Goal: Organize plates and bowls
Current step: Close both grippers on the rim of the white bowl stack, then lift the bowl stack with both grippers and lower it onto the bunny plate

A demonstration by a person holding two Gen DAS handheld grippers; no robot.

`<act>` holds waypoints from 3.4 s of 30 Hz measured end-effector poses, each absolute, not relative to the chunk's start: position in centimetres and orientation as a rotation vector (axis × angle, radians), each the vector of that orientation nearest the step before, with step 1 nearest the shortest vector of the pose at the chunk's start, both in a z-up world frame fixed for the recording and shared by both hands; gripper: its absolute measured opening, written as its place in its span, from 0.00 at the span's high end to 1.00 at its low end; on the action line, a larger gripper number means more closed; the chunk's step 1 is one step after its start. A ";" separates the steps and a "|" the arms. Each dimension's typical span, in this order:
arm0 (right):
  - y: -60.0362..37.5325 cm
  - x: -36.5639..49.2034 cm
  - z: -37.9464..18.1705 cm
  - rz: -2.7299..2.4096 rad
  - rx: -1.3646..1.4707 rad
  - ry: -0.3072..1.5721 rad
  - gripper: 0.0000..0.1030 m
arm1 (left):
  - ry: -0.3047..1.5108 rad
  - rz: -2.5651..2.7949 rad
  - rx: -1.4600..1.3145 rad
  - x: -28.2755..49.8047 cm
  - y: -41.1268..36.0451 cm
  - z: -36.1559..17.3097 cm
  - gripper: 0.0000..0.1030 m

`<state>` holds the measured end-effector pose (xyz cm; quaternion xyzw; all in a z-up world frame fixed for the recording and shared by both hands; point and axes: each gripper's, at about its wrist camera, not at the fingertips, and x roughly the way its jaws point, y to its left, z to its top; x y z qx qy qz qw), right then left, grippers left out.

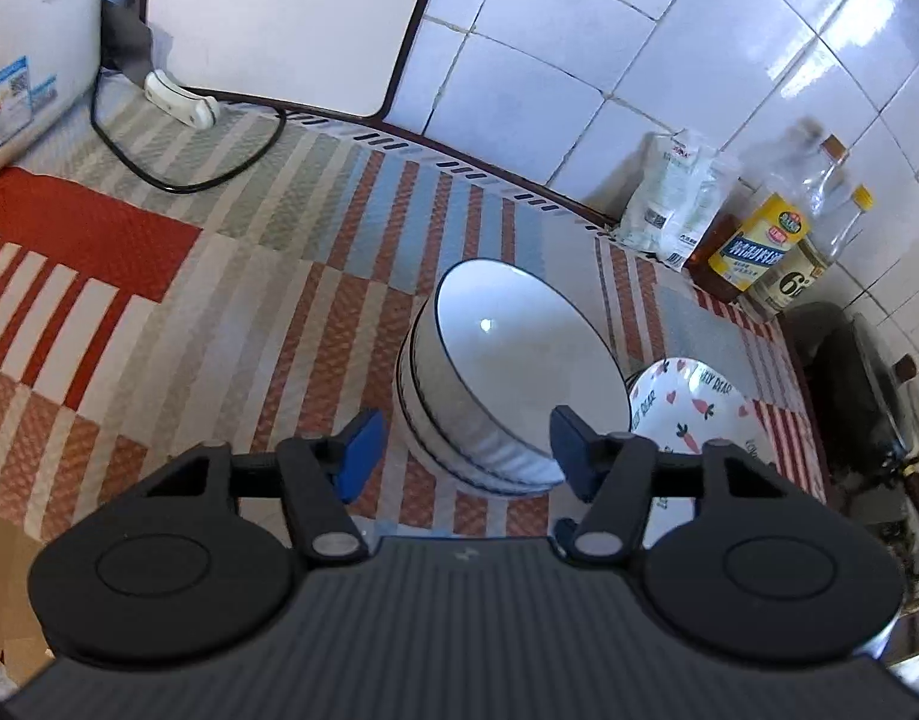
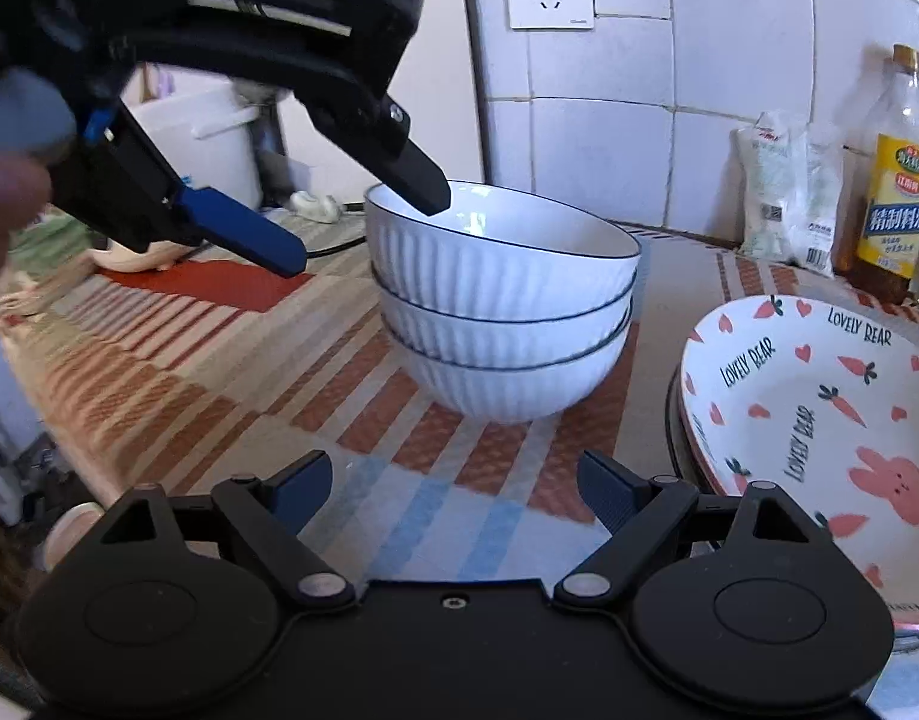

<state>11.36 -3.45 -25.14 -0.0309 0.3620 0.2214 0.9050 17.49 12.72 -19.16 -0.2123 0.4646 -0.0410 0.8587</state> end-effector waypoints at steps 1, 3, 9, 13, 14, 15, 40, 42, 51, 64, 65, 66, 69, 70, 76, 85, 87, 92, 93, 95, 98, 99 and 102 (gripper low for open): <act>-3.1 11.7 -25.4 0.445 -0.065 0.746 0.12 | 0.980 -0.091 -0.431 17.9 12.7 -19.2 0.48; -2.7 12.3 -25.9 0.417 -0.067 0.738 0.11 | 0.987 -0.097 -0.393 18.6 12.4 -19.4 0.53; -2.0 13.7 -26.8 0.336 -0.063 0.734 0.12 | 1.034 -0.124 -0.396 20.0 12.3 -21.1 0.56; -1.4 14.0 -27.2 0.277 -0.079 0.731 0.12 | 1.050 -0.131 -0.415 20.6 12.6 -21.7 0.56; -1.2 14.1 -27.3 0.266 -0.085 0.730 0.12 | 1.054 -0.135 -0.421 20.8 12.8 -21.8 0.56; -1.0 14.3 -27.4 0.252 -0.089 0.734 0.12 | 1.058 -0.140 -0.426 20.9 12.9 -21.9 0.56; 0.8 17.0 -28.2 0.098 -0.067 0.720 0.06 | 1.085 -0.241 -0.415 23.9 14.9 -25.2 0.69; 0.7 16.9 -28.2 0.112 -0.078 0.718 0.07 | 1.087 -0.248 -0.393 23.9 14.8 -25.0 0.69; 0.4 16.7 -28.1 0.162 -0.078 0.705 0.07 | 1.053 -0.221 -0.285 23.0 13.6 -24.2 0.69; -0.7 15.1 -24.8 0.226 -0.059 0.668 0.07 | 1.032 -0.190 -0.212 20.3 11.9 -19.7 0.69; -1.0 14.8 -24.3 0.230 -0.053 0.671 0.07 | 1.030 -0.187 -0.204 19.9 11.5 -19.3 0.69; -1.4 14.5 -23.8 0.233 -0.048 0.674 0.07 | 1.026 -0.183 -0.198 19.4 11.0 -18.8 0.69; -2.5 13.4 -22.4 0.232 -0.036 0.680 0.07 | 1.013 -0.183 -0.176 17.8 9.5 -17.4 0.69; -3.0 13.0 -22.0 0.231 -0.035 0.679 0.07 | 1.010 -0.188 -0.174 17.3 9.0 -17.0 0.69; -6.3 11.0 -19.9 0.226 -0.054 0.674 0.07 | 1.004 -0.231 -0.159 15.1 5.6 -15.1 0.69; -11.2 10.2 -19.9 0.157 -0.103 0.680 0.07 | 0.998 -0.293 -0.189 14.8 0.3 -15.8 0.69; -12.2 10.4 -20.4 0.153 -0.116 0.679 0.07 | 1.004 -0.304 -0.191 15.2 -0.6 -16.3 0.69; -14.0 11.6 -21.6 0.158 -0.118 0.696 0.07 | 1.024 -0.311 -0.181 16.5 -2.6 -17.3 0.69; -14.4 12.0 -21.9 0.161 -0.114 0.698 0.07 | 1.027 -0.313 -0.177 16.9 -2.9 -17.5 0.69; -14.8 12.4 -22.2 0.160 -0.112 0.698 0.07 | 1.033 -0.320 -0.174 17.5 -3.3 -17.7 0.69; -15.4 12.8 -22.5 0.158 -0.103 0.701 0.07 | 1.039 -0.324 -0.165 18.3 -4.0 -17.8 0.70; -15.6 13.1 -22.7 0.159 -0.099 0.704 0.07 | 1.041 -0.325 -0.160 18.5 -4.2 -17.9 0.70; -16.3 14.0 -22.9 0.154 -0.091 0.719 0.07 | 1.049 -0.330 -0.155 19.3 -4.9 -18.0 0.70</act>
